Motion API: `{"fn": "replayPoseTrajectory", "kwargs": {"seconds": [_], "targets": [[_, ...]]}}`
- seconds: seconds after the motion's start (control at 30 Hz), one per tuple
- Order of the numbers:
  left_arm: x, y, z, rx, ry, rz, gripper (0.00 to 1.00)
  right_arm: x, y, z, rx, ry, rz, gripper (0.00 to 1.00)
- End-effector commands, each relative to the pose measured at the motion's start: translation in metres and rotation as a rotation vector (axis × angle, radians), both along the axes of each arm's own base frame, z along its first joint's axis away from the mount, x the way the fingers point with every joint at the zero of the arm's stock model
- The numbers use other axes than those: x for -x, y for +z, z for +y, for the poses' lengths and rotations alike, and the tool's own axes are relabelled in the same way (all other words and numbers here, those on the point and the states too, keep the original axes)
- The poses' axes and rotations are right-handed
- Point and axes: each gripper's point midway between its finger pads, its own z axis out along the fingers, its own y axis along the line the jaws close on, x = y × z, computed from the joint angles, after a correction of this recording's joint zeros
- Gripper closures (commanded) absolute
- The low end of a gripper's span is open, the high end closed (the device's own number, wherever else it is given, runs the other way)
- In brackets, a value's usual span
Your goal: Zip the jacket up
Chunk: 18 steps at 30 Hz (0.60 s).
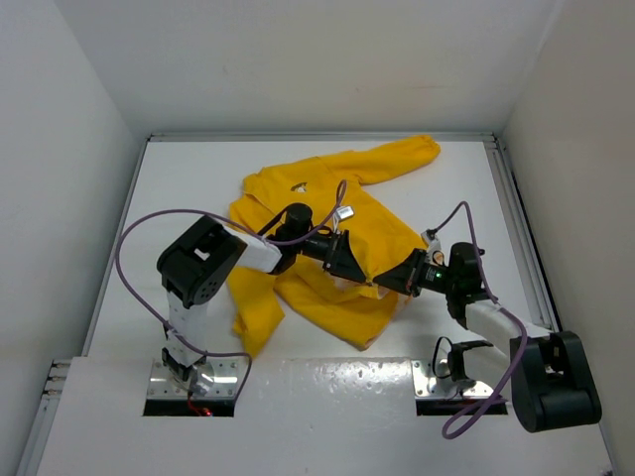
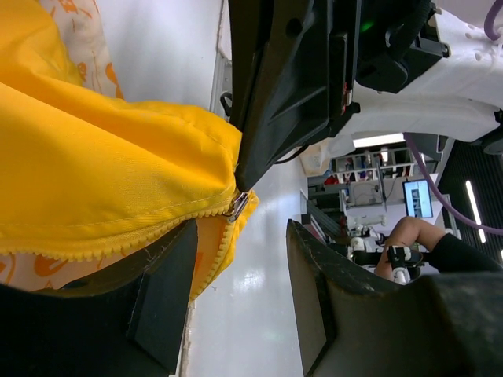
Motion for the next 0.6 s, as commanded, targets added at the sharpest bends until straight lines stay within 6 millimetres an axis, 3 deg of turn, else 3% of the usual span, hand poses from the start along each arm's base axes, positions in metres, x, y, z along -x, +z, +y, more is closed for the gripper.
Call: {"fn": "replayPoseTrajectory", "kwargs": {"seconds": [0.0,0.13,0.27,0.37,0.57], "targets": [[-0.001,0.008,-0.006,0.036,-0.013,-0.048,0.46,-0.011,0.016,0.001,-0.008,-0.007,-0.066,1.00],[-0.001,0.009,-0.005,0.037,-0.005,-0.059,0.46,-0.011,0.014,0.000,-0.006,-0.017,-0.056,1.00],[0.017,0.009,-0.008,0.042,-0.065,-0.047,0.48,-0.013,0.012,-0.003,-0.003,-0.035,-0.047,1.00],[0.024,-0.006,-0.002,0.010,-0.064,0.001,0.50,-0.014,0.012,-0.004,-0.003,-0.041,-0.046,1.00],[0.025,-0.006,0.000,0.006,-0.054,0.010,0.50,-0.011,0.010,-0.004,-0.006,-0.045,-0.035,1.00]]}}
